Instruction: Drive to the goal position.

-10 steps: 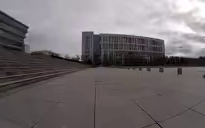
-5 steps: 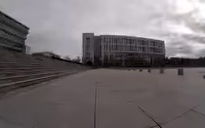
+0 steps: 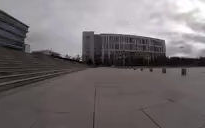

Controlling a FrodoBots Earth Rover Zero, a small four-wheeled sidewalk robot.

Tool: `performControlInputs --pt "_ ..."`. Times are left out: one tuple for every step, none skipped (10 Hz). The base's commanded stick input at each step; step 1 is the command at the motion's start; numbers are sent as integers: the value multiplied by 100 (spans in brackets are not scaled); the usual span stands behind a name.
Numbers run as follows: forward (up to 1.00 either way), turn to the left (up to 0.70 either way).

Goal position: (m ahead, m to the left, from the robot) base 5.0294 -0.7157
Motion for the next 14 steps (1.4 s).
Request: performControlInputs --pt "70 0" --pt "70 -14" --pt "70 -10" --pt "70 0" --pt "70 0" --pt "70 0" --pt "70 0" --pt "70 0" --pt "70 0" --pt "70 0" --pt "70 0" --pt "70 0" --pt "70 0" --pt "70 0"
